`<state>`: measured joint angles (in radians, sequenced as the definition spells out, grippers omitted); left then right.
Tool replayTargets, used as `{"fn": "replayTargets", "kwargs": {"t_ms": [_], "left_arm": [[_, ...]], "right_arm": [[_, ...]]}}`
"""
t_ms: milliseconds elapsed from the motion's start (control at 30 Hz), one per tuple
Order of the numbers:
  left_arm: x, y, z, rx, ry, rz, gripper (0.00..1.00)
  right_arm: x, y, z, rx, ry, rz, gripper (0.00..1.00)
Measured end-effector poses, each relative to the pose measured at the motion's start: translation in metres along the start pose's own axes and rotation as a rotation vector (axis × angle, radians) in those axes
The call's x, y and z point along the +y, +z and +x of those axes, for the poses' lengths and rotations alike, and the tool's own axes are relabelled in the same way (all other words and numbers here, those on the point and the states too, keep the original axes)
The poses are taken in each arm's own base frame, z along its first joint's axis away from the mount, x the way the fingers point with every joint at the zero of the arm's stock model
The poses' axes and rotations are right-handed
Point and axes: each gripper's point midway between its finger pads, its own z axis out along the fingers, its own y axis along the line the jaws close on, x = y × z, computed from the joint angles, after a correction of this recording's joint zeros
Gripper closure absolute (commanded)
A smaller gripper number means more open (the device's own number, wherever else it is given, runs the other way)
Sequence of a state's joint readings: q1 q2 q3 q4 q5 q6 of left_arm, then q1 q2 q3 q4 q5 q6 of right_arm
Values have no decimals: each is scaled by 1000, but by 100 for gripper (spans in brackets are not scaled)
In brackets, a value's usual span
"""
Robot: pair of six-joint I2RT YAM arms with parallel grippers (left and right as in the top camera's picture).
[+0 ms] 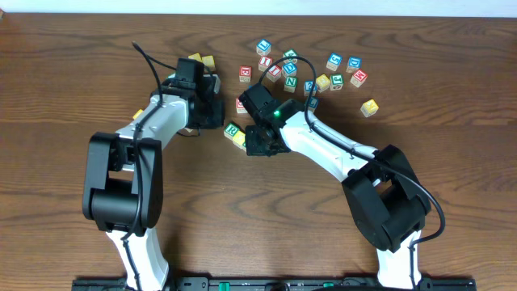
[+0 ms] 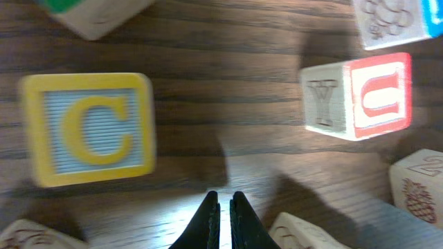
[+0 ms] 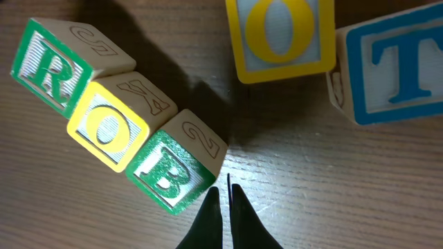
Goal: Spell out ROBOT
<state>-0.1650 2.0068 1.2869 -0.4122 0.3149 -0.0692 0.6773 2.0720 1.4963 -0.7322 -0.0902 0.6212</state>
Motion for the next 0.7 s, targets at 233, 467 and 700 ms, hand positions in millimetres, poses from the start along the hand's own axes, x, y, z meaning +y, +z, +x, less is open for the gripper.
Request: {"fn": "replayTargets", "kwargs": {"t_ms": [233,467,700], "left_arm": [[-14,3,10,35,25,9,92],[-10,1,31,122,1,-7,92],[-9,-1,48,190,-42,-9,92]], "right_arm": [[3,0,-3,-14,-2,-14,99],[0,0,-4,-15,0,-1,99],[-11,-1,-13,-24,31,0,99]]}}
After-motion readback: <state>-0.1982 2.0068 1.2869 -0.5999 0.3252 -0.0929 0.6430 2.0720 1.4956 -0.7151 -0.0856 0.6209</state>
